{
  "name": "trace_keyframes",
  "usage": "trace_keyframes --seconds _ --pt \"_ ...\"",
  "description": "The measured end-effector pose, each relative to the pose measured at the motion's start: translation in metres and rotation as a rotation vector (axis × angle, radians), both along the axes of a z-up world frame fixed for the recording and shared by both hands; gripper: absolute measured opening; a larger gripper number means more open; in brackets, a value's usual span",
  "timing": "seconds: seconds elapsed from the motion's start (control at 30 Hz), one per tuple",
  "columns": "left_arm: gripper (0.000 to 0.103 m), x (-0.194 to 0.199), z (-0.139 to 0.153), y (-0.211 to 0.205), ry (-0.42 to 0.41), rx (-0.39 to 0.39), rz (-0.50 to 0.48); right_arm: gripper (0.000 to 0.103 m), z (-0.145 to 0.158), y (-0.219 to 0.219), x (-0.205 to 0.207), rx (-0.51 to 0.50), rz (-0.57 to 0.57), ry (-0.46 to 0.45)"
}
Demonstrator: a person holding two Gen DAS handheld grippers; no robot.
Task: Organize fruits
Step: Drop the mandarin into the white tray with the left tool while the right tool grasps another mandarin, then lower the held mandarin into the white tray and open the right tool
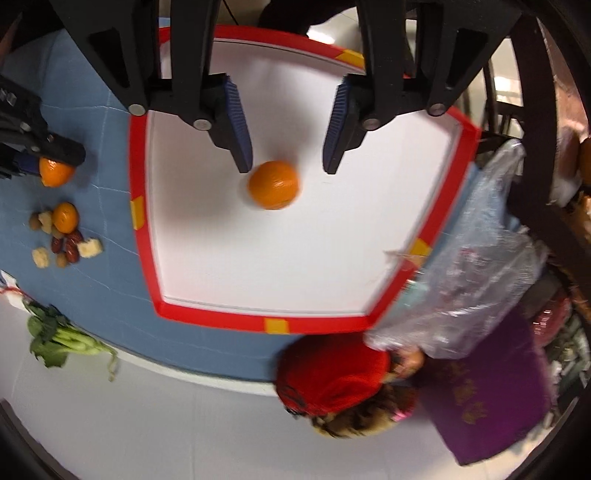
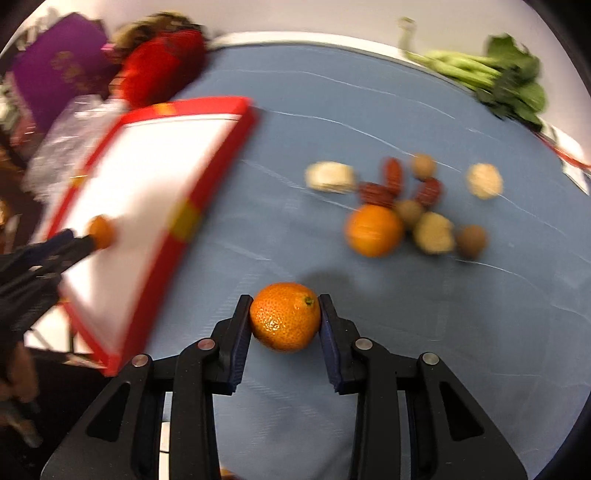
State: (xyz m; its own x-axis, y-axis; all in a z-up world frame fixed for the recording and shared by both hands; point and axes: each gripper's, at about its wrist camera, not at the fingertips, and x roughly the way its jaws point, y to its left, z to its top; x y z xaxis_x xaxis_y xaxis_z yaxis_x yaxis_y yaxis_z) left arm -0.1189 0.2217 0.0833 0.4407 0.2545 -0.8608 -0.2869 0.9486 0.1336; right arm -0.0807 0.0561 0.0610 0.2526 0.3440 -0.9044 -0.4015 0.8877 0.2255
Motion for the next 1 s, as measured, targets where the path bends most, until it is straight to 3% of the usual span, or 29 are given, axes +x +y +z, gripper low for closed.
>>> trace_keyframes --seconds 0.2,0.4,1.0 --pt "0.062 -0.010 0.021 0.001 -0.089 0.099 0.044 0.033 0.024 0.030 -0.015 0.147 0.054 -0.113" --pt "0.063 -0.011 0.024 0.007 -0.096 0.122 0.053 0.033 0.032 0.057 -0.020 0.191 0.107 -0.223" --pt "0.077 -0.027 0.041 0.027 -0.175 0.223 0.150 0.033 -0.003 0.096 -0.012 0.142 0.198 -0.181"
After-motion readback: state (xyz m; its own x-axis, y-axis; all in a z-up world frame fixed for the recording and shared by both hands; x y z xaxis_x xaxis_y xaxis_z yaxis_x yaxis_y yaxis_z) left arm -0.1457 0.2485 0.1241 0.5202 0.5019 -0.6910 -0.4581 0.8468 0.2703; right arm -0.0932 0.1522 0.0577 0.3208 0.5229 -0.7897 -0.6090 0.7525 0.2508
